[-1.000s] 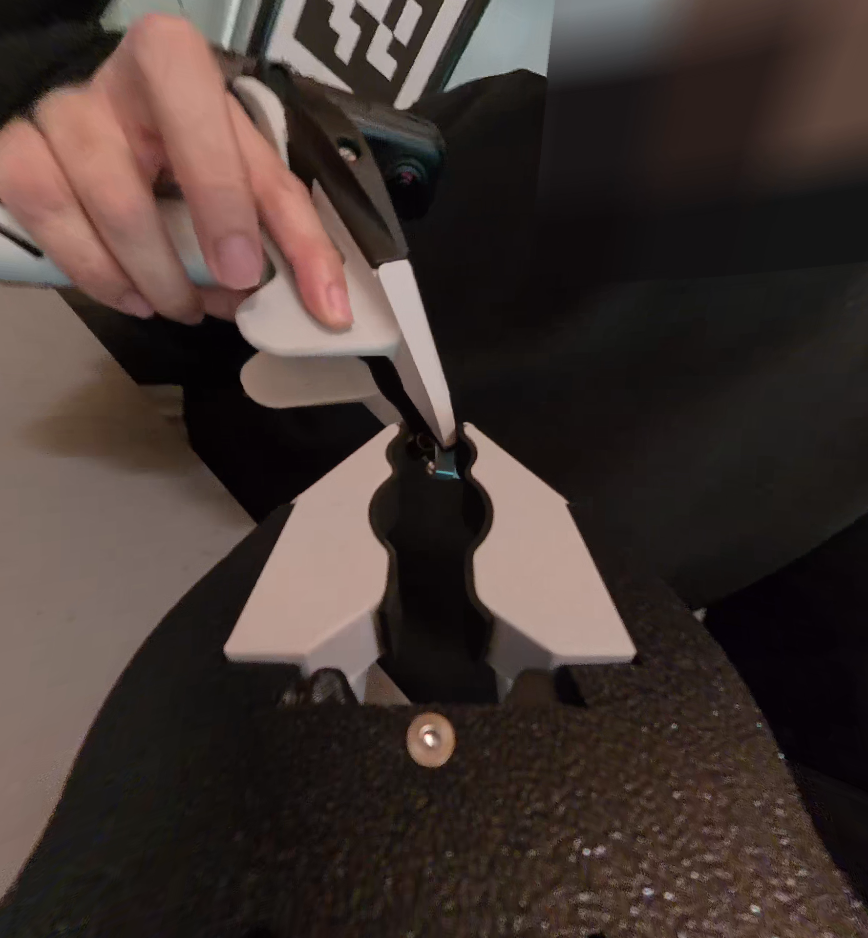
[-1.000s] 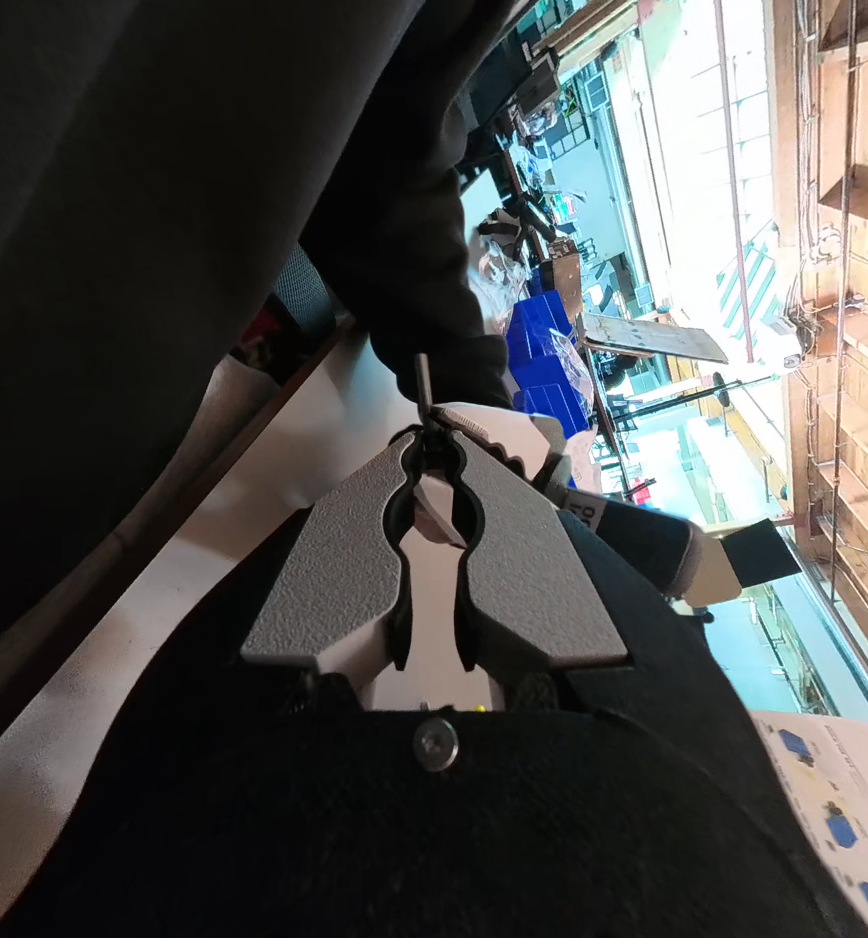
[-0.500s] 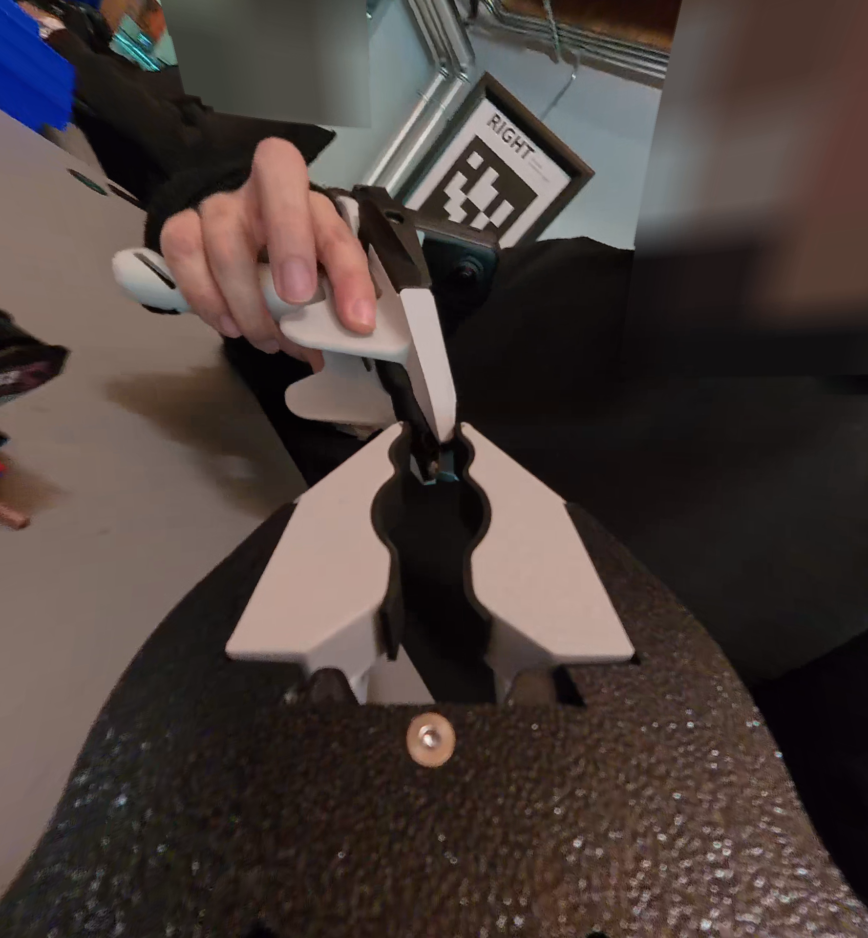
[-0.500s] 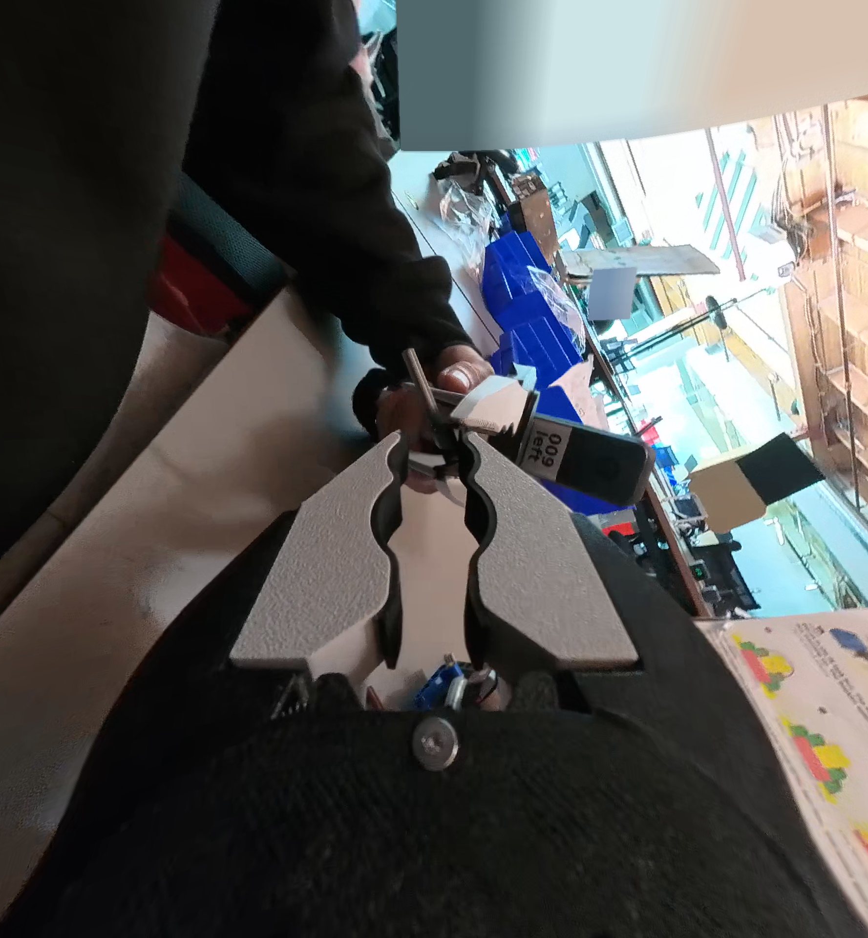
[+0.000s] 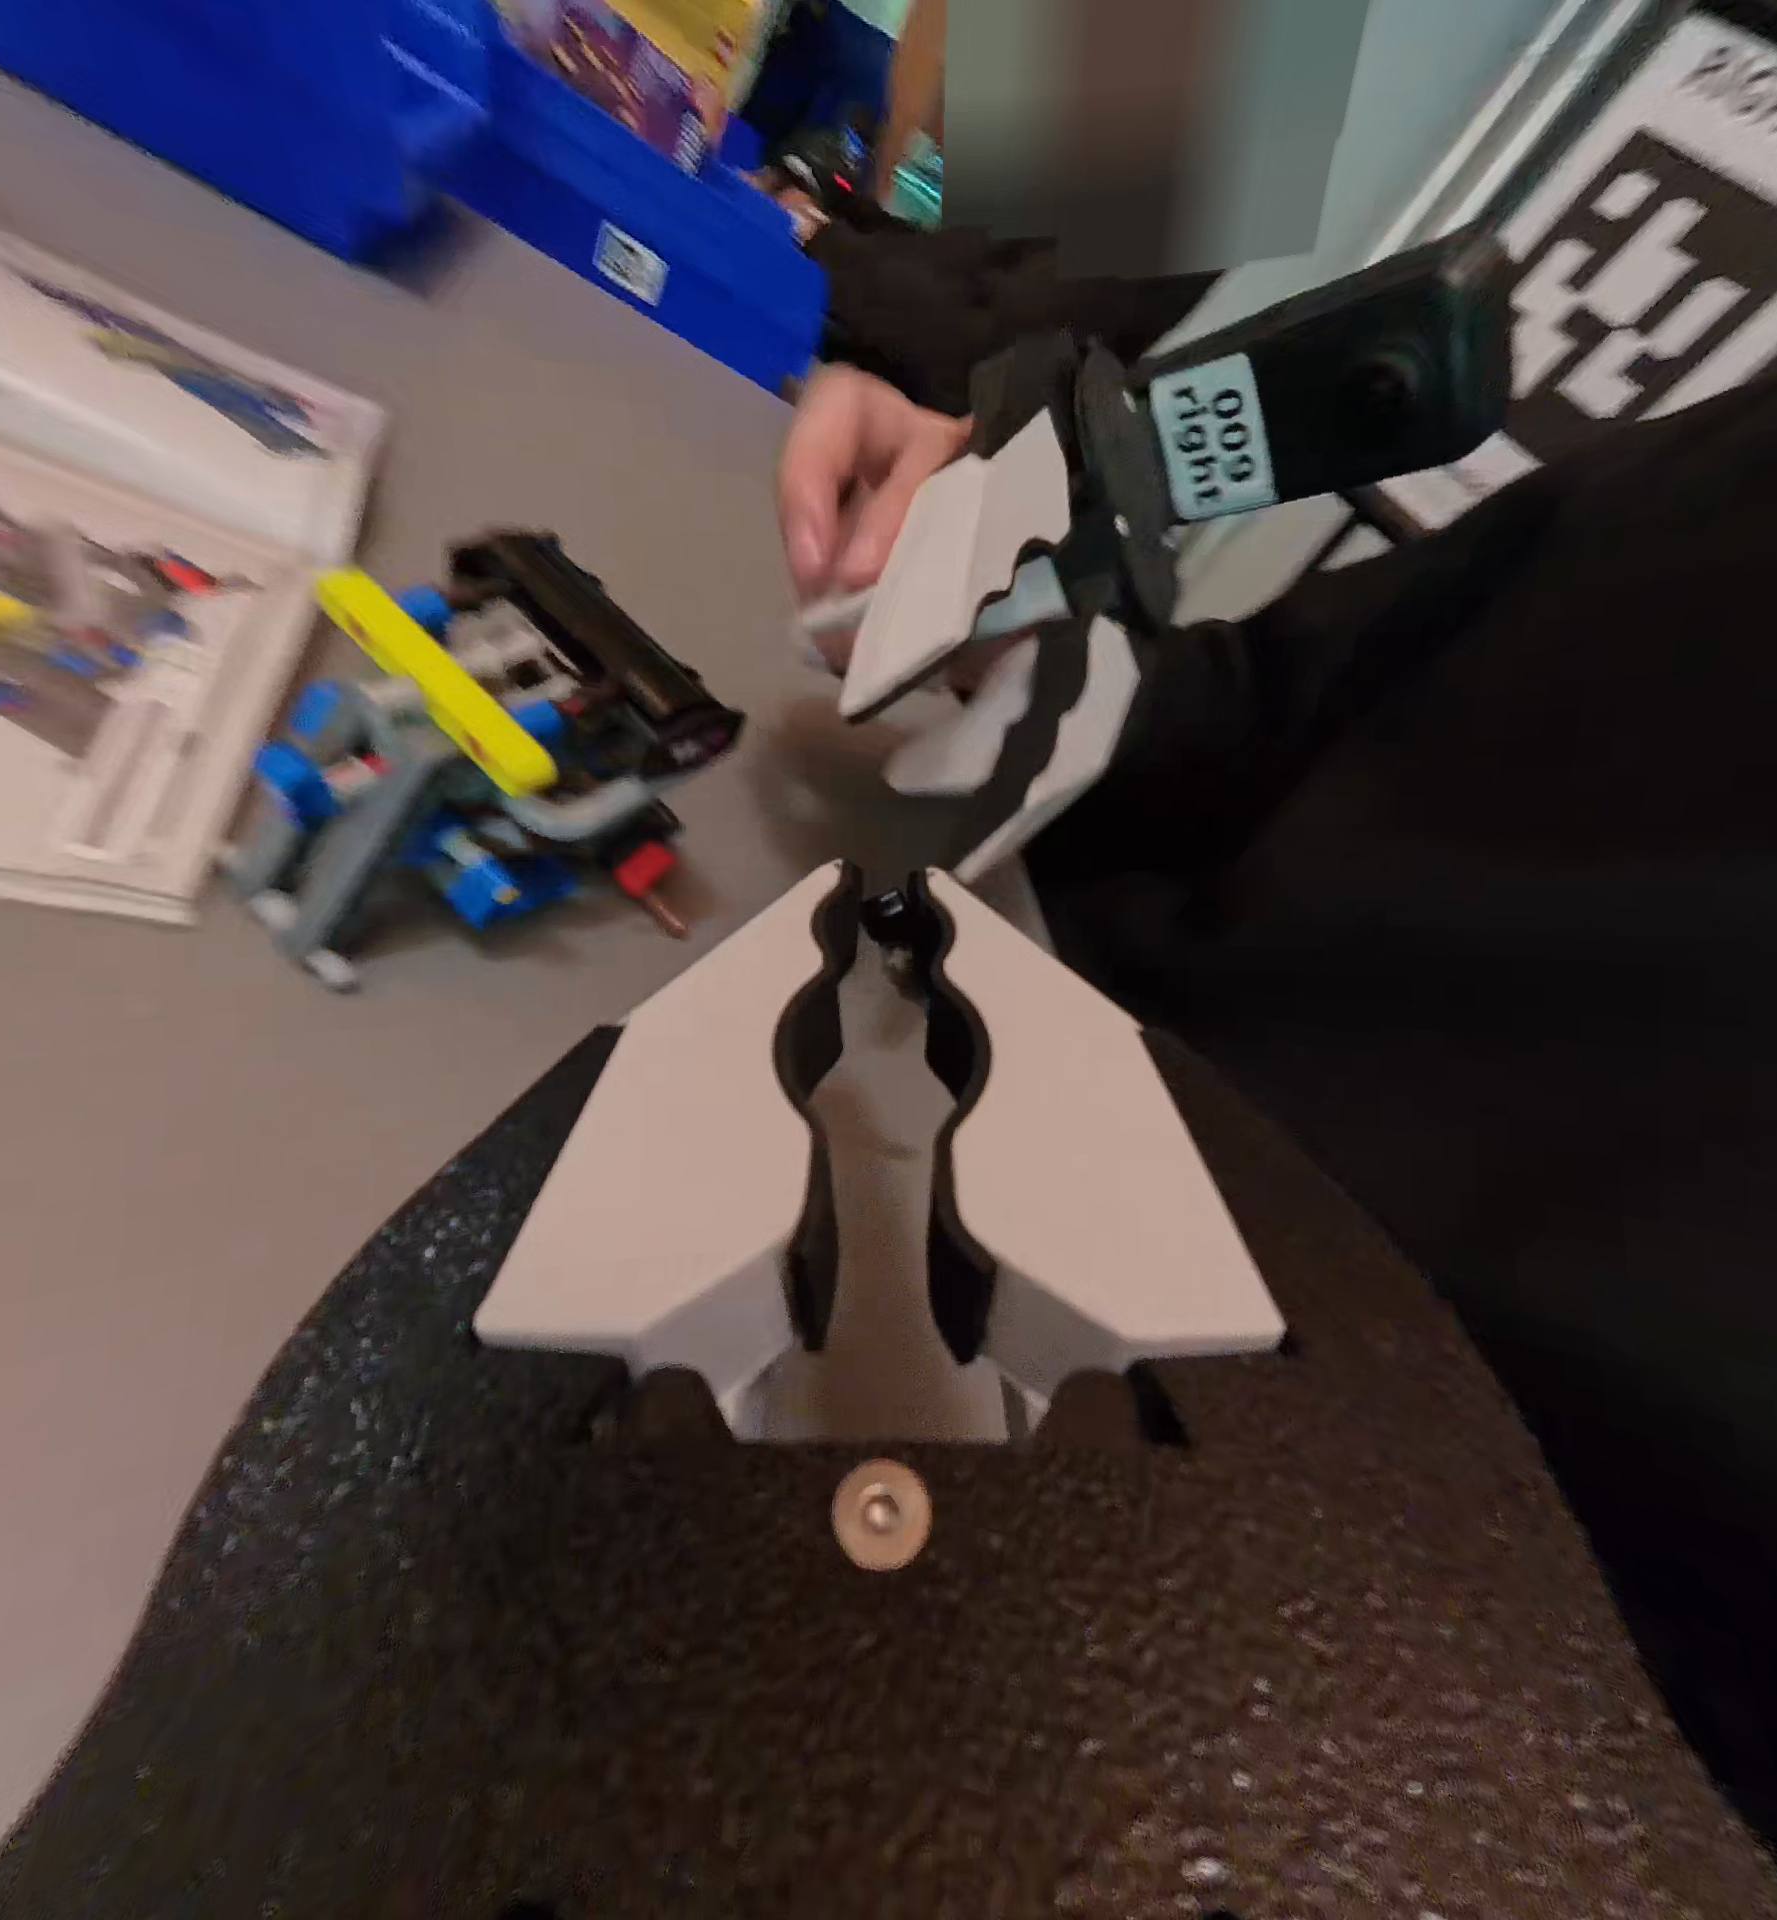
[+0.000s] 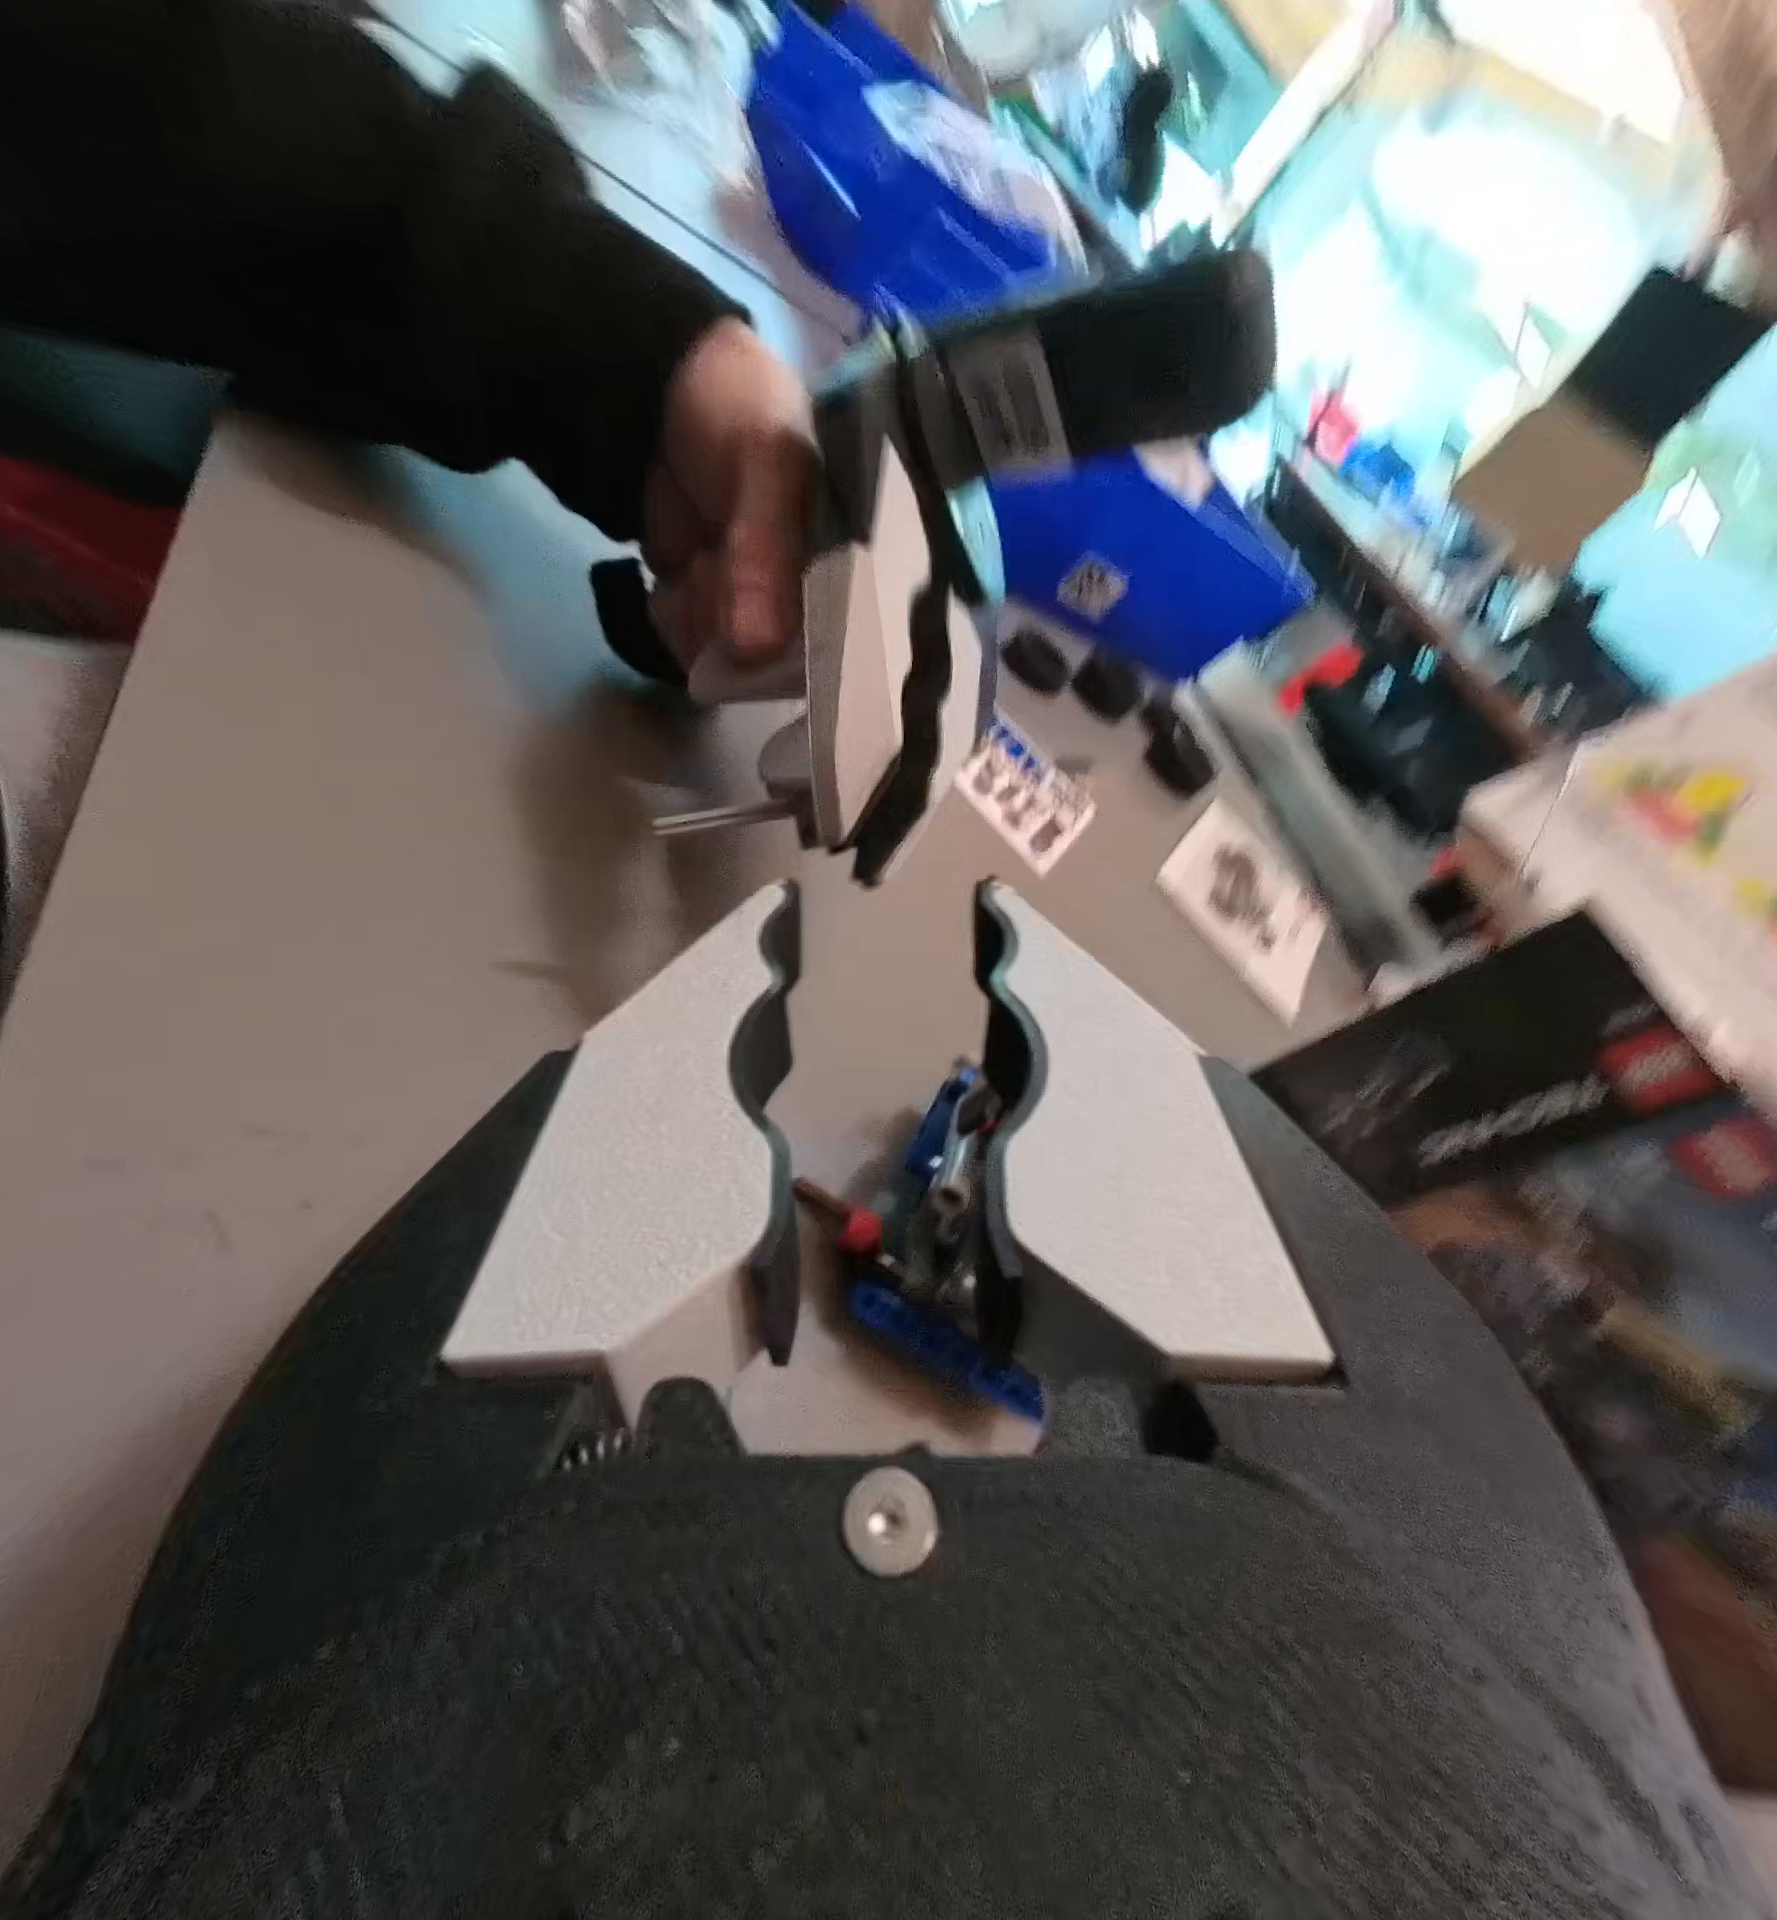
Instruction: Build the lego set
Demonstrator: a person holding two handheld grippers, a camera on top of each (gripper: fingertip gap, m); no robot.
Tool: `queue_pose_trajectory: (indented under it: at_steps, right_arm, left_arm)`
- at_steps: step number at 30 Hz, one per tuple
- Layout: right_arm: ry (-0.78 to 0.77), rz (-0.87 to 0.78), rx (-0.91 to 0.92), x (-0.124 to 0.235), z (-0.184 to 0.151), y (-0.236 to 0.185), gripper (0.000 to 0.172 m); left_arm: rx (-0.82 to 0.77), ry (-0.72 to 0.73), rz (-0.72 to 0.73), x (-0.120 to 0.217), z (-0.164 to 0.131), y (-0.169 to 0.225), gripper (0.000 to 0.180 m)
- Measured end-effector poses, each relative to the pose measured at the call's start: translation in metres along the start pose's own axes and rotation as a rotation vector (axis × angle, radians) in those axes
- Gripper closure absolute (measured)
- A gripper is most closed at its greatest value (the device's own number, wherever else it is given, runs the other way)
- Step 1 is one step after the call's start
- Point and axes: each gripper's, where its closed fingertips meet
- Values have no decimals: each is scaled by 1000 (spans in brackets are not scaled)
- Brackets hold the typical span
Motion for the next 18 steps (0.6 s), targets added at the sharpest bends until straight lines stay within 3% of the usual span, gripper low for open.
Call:
queue_pose_trajectory:
  at_steps: [1,4,8,11,18]
  right_arm:
    - [-22,-13,-108,-1,-3,3,133]
    - [-2,-1,-381,-7,-1,2,130]
    - [58,78,-536,-16,9,-5,145]
    - [135,102,-541,-14,21,-4,169]
    - [-56,-34,-329,-8,2,9,171]
  left_arm:
    - [-52,34,72,2,8,-5,174]
    - [-202,168,175,6,35,0,174]
    - [-300,302,173,3,59,17,174]
    - [-354,329,169,0,64,24,174]
    - [-501,192,292,5,55,20,174]
Point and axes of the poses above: each gripper's, where its closed fingertips meet, x back along the fingers, z out of its top, y = z × x across the jaws, and after that the axes turned 2 degrees about z, right-handed
